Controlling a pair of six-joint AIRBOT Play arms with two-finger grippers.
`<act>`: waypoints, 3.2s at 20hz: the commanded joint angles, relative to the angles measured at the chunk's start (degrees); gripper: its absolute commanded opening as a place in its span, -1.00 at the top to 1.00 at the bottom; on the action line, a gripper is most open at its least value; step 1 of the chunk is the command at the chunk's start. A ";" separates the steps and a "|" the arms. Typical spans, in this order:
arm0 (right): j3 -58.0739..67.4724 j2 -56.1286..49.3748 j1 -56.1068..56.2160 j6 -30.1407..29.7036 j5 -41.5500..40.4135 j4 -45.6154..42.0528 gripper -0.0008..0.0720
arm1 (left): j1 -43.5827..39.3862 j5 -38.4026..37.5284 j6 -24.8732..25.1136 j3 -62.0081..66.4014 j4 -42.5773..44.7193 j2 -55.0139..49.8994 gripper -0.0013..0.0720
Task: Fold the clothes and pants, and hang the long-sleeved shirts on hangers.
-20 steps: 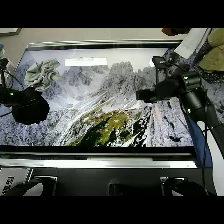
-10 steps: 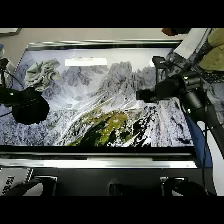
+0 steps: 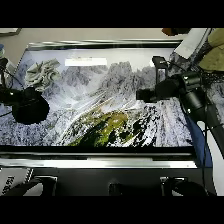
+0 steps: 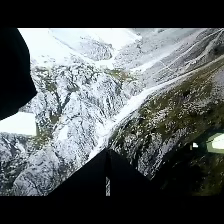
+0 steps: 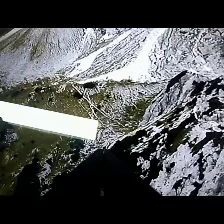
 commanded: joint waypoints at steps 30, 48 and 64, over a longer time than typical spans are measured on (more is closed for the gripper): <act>0.04 0.04 0.07 0.04 2.36 0.00 0.09 | 10.99 17.51 -14.60 -0.02 17.86 -31.74 -0.99; 0.04 3.23 -0.11 -4.83 -16.98 -10.29 0.09 | -36.30 19.28 -12.46 -0.02 -17.18 -28.26 0.93; -0.24 -2.47 -24.57 -0.37 -8.98 24.24 -0.01 | -23.98 -0.55 -12.81 0.00 0.57 -9.51 -0.43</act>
